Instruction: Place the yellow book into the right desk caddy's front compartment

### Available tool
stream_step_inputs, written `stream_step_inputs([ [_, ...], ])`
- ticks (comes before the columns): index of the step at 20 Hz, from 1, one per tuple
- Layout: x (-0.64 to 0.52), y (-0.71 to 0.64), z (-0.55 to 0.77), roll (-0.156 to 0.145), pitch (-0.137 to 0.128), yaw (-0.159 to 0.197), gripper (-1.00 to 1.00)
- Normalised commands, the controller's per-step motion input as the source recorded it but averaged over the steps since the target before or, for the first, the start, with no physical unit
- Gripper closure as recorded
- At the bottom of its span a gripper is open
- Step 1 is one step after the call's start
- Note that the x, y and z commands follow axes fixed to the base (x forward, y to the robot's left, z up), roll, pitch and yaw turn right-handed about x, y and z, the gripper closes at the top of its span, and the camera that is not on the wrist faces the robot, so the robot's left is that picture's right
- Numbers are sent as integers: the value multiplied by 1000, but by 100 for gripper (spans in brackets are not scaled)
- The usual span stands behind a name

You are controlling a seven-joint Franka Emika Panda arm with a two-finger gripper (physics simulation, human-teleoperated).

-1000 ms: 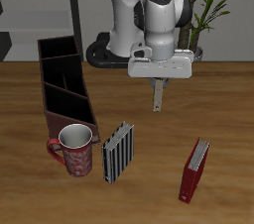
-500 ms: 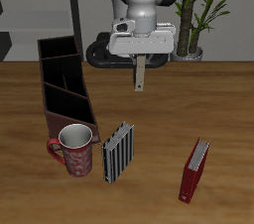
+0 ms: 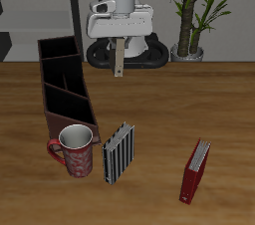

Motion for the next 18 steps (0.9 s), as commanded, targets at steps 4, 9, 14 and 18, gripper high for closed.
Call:
stream_step_inputs([
  [4,-80,-470,302,-43,-22,33,100],
  [9,-48,-440,78,-95,-17,40,100],
  [14,-29,-275,23,-36,12,26,100],
  [18,-33,-326,7,-60,12,11,100],
])
